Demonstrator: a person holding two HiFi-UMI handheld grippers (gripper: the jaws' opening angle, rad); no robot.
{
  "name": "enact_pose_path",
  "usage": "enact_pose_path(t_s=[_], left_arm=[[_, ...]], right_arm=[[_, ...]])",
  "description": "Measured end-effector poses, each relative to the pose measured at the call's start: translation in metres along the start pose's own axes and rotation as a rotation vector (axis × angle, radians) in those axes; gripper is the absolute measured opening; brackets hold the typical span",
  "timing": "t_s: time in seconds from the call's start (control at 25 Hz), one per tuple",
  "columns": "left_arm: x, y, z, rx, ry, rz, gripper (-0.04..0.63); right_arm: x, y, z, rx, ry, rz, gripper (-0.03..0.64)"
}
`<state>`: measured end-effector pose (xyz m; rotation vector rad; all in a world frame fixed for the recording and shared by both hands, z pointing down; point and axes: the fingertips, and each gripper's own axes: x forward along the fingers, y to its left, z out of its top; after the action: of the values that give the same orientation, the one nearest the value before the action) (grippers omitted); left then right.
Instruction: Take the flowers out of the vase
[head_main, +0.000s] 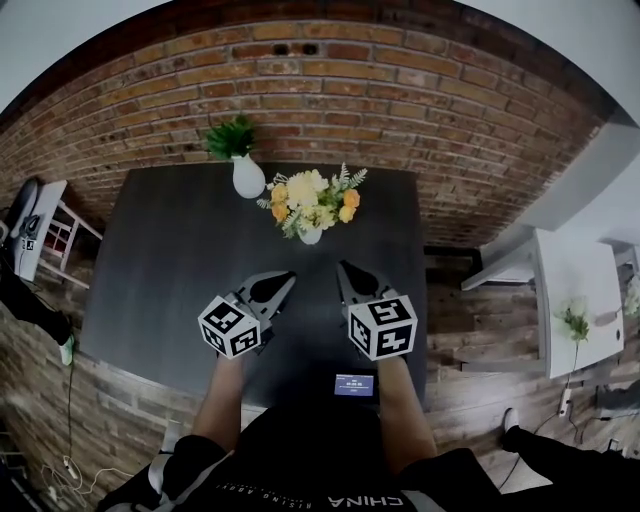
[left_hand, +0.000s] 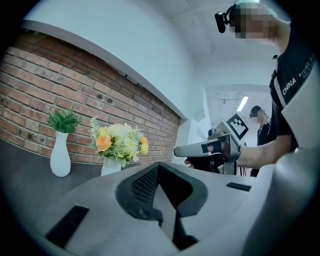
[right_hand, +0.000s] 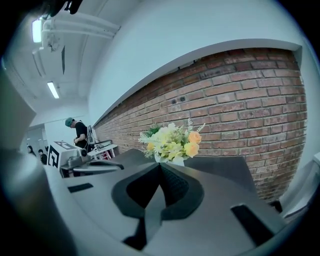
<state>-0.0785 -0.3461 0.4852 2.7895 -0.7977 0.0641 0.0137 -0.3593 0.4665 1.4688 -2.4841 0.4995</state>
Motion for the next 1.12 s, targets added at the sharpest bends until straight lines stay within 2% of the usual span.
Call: enact_pose_path(t_s=[0.16, 0.36, 0.52, 0.64, 0.92, 0.96, 1.12], left_arm=[[0.005, 0.001, -0.002, 0.009, 0.018, 0.017, 0.003], [0.009, 0.003, -0.013, 0.012, 0.056, 0.044, 0.003], [0.019, 0.003, -0.023, 0.017, 0.097, 0.047, 0.003], [0.027, 0.013, -0.033, 0.017, 0.135, 0.104, 0.003], [0.051, 0.042, -0.048, 0.023, 0.128, 0.156, 0.007], [0.054, 0.049, -0.052, 0.013, 0.132, 0.167, 0.019], [0.068, 0.084, -0.071, -0.016, 0.179, 0.214, 0.216]], right_arm=[[0.003, -0.01, 0.004, 0.047, -0.026, 0.029, 0.006], [0.004, -0.029, 0.003, 0.073, -0.028, 0.015, 0.006], [0.007, -0.038, -0.002, 0.056, -0.018, 0.011, 0.006], [0.013, -0.042, -0.007, 0.051, -0.017, 0.015, 0.006], [0.041, -0.04, -0.017, -0.002, 0.021, 0.078, 0.008], [0.046, -0.039, -0.016, -0.007, 0.022, 0.088, 0.008], [0.067, -0.037, -0.019, -0.016, 0.041, 0.121, 0.02]])
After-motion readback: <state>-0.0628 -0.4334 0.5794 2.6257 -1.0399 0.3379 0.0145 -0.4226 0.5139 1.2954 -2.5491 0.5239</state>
